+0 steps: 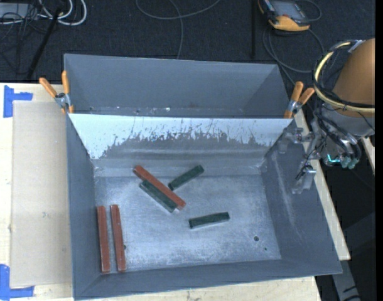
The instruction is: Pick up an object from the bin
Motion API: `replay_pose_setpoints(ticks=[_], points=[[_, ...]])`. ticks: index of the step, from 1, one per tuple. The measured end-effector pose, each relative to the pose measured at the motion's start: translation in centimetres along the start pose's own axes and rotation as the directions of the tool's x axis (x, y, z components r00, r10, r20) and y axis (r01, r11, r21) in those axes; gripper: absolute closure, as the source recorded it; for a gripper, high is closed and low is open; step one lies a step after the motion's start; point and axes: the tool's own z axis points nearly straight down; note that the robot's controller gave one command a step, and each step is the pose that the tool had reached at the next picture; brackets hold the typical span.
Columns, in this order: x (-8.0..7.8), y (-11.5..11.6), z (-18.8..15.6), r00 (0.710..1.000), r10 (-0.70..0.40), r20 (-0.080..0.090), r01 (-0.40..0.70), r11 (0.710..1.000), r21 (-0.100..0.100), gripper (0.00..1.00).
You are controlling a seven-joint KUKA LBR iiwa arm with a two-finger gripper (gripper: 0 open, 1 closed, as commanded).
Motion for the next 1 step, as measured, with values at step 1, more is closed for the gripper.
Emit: replay_pose_setpoints(ticks=[1], points=[[2.33,8.5,16.33,0.964,-0.266,0.0,0.266,0.964,-0.002,0.0]])
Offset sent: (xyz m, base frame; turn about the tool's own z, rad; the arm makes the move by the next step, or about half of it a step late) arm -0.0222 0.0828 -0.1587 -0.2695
